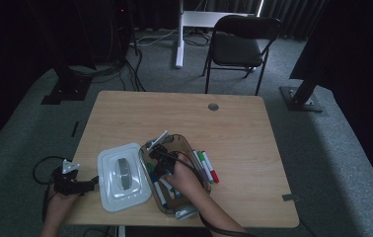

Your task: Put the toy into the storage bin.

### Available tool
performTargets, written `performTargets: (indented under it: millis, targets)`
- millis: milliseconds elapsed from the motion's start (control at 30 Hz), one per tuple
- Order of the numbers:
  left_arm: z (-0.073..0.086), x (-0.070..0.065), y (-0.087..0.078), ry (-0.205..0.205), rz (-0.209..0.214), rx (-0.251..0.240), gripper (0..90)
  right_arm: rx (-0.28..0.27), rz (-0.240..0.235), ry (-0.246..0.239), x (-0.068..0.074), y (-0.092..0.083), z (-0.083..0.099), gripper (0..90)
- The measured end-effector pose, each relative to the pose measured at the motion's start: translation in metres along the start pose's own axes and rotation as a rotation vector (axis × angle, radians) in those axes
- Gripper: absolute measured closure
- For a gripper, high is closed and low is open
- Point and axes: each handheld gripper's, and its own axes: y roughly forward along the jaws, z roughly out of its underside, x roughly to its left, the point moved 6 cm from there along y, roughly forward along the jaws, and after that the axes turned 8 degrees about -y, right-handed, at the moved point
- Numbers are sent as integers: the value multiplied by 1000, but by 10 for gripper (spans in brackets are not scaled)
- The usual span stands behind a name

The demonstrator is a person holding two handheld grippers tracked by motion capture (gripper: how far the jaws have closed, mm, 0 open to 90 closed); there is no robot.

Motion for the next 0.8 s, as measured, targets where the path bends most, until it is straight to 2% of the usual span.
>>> performTargets:
  millis: [233, 433, 600, 800]
  targets:
    - [0, 0, 0, 2, 1, 1, 12, 51, -23, -6, 3, 8, 1, 751]
    - [0, 0, 0, 1, 1, 0, 12, 40, -10, -6, 0, 5, 2, 713]
    - [0, 0, 0, 3, 0, 1, 12, -15, 40, -27, -5, -8, 6, 675]
    - [0, 0, 0, 2, 0, 0, 12, -141, 47, -31, -12, -47, 10, 646]
